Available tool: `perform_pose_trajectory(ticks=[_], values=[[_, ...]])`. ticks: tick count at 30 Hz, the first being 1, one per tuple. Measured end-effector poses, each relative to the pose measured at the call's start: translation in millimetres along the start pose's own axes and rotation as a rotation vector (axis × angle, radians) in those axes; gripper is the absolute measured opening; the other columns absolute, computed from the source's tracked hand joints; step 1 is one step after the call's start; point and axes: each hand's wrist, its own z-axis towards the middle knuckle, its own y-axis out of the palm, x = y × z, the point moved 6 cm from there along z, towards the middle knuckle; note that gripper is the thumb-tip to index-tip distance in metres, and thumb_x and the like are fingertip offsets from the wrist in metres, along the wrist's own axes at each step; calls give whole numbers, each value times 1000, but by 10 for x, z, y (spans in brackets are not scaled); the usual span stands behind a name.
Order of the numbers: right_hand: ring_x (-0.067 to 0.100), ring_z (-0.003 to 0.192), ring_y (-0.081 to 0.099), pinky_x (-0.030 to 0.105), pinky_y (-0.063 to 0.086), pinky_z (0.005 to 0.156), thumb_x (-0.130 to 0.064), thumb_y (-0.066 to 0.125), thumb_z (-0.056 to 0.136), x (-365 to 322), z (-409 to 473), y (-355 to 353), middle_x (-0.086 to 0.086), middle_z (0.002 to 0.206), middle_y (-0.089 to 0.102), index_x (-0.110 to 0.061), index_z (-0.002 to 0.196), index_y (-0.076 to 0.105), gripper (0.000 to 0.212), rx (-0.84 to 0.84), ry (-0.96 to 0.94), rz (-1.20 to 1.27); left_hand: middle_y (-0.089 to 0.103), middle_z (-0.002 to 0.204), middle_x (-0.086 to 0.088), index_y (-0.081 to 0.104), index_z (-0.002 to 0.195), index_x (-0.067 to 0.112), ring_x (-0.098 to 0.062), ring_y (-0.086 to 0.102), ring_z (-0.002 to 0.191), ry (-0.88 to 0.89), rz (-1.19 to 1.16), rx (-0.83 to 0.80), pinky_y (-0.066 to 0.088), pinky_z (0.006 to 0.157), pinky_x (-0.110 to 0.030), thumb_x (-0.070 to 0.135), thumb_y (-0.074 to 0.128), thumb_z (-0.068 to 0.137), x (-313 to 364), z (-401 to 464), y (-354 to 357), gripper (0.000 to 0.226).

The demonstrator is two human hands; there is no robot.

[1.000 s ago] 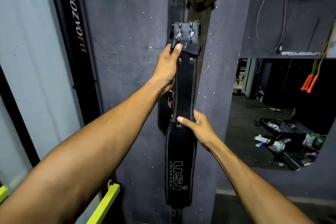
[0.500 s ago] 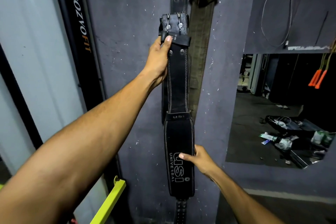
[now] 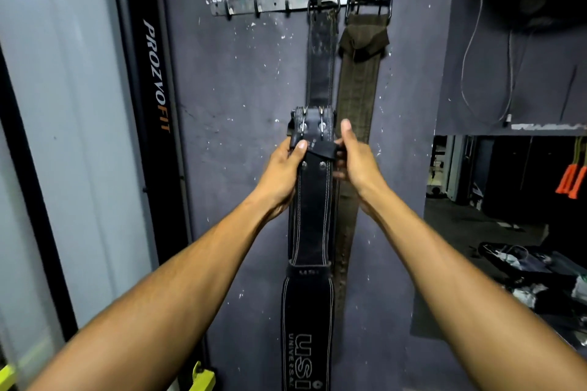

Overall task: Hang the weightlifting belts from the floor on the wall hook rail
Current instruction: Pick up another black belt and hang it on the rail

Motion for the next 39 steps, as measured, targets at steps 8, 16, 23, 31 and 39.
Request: perform_pose_trajectory(ticks=[8,16,23,31,39], values=[[29,73,55,51,56,86,-51,62,97,-354,803,241,26,84,69,1,88,70,53,141,-68,-209,68,135,-17,55,139,11,-35,61,130,34,7,-35,42,116,-56,23,46,109,-114,464,-328,34],[21,64,63,32,41,61,-64,64,88,-286,1405,460,4,59,66,-12,63,62,57,277,-134,-435,69,135,-13,56,140,10,-31,61,131,113,56,-31,42,117,-54,19,46,109,-151,1068,-731,33],[10,51,54,22,40,52,-35,62,100,-379,1917,902,-1,60,63,-18,66,67,38,-26,-173,-185,68,136,-13,54,143,13,-31,61,131,134,73,-150,42,116,-55,18,45,109,-109,1554,-993,35],[26,107,53,39,40,99,-75,61,83,-270,2258,1167,11,122,65,-22,120,71,65,-372,193,-254,66,137,-19,52,144,8,-36,61,131,187,78,-158,43,115,-56,14,43,109,25,1874,-1239,36],[17,70,65,19,53,59,-13,75,91,-678,2623,1199,0,73,75,-14,85,71,8,-151,-43,-92,68,132,-23,56,138,4,-31,66,119,197,98,-225,49,110,-51,15,45,109,134,2055,-1345,33]])
